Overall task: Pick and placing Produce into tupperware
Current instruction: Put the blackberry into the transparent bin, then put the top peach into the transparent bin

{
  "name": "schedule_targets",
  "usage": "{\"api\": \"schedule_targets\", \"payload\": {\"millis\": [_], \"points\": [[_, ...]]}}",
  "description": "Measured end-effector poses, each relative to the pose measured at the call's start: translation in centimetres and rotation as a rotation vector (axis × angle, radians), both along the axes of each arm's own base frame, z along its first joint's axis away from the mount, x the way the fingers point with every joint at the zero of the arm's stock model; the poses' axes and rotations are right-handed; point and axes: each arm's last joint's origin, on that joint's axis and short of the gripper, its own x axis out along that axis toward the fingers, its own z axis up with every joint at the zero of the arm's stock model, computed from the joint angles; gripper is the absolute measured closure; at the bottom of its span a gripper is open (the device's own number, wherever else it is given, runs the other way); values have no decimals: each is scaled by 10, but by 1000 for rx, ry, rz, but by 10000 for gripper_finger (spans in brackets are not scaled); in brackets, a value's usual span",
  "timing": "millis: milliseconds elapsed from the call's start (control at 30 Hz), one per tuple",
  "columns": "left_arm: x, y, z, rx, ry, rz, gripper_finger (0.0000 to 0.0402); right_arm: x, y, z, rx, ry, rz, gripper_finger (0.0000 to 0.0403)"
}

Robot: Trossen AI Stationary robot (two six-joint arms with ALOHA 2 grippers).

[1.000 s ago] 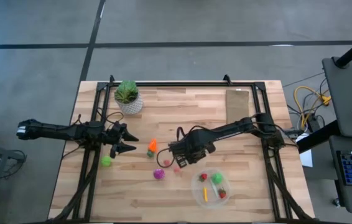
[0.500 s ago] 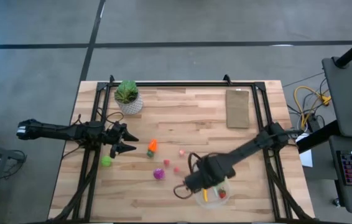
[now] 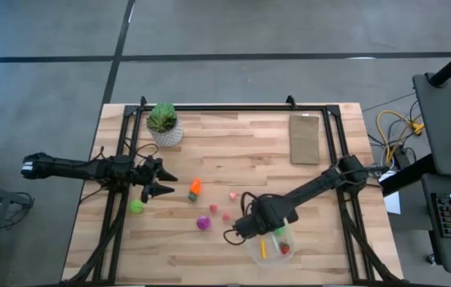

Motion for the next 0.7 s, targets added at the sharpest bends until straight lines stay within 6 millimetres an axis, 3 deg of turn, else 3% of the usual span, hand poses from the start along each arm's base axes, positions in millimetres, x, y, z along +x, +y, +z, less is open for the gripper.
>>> {"api": "schedule_targets", "payload": {"millis": [167, 500, 700], "points": [[0, 0, 0, 0, -2, 0, 162, 1, -1, -3, 18, -6, 16, 299], [0, 0, 0, 0, -3, 1, 162, 3, -1, 2, -4, -38, 45, 212], [0, 0, 0, 1, -3, 4, 162, 20, -18, 29, -66, -161, 76, 195]]}}
